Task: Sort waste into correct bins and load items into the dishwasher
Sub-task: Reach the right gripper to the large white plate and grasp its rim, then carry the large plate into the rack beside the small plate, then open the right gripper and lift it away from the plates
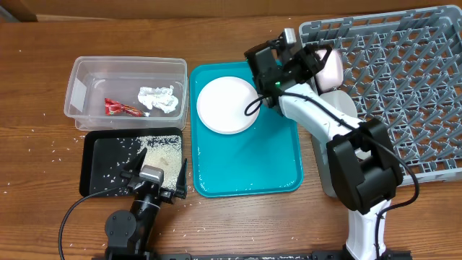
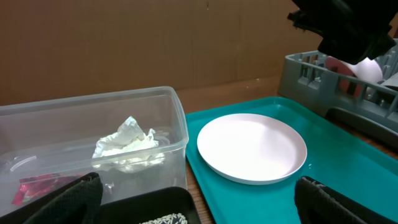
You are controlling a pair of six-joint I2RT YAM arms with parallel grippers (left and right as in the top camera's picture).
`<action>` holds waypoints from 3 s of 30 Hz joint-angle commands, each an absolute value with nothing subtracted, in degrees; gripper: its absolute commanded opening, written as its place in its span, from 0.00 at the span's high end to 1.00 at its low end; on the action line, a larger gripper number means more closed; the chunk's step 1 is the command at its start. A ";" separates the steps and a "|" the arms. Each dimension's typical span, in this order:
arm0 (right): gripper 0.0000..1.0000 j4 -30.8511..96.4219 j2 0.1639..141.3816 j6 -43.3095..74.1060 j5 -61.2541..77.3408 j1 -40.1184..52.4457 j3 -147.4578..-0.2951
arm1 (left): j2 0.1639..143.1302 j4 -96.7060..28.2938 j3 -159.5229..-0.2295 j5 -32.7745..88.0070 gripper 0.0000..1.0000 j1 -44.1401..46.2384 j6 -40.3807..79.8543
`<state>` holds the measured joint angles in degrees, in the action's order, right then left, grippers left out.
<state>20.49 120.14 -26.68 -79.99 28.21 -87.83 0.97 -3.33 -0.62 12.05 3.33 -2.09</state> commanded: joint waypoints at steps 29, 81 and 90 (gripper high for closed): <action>0.28 46.54 106.37 22.00 2.28 31.55 -85.58 | 0.62 -3.11 -0.27 12.95 0.00 2.96 -2.61; 0.96 40.82 93.10 -1.61 -67.96 9.58 -85.08 | 0.62 -3.14 -0.27 12.95 0.00 2.96 -2.61; 0.96 40.84 99.26 -2.00 -63.72 8.62 -85.08 | 0.62 -3.14 -0.27 12.95 0.00 2.96 -2.61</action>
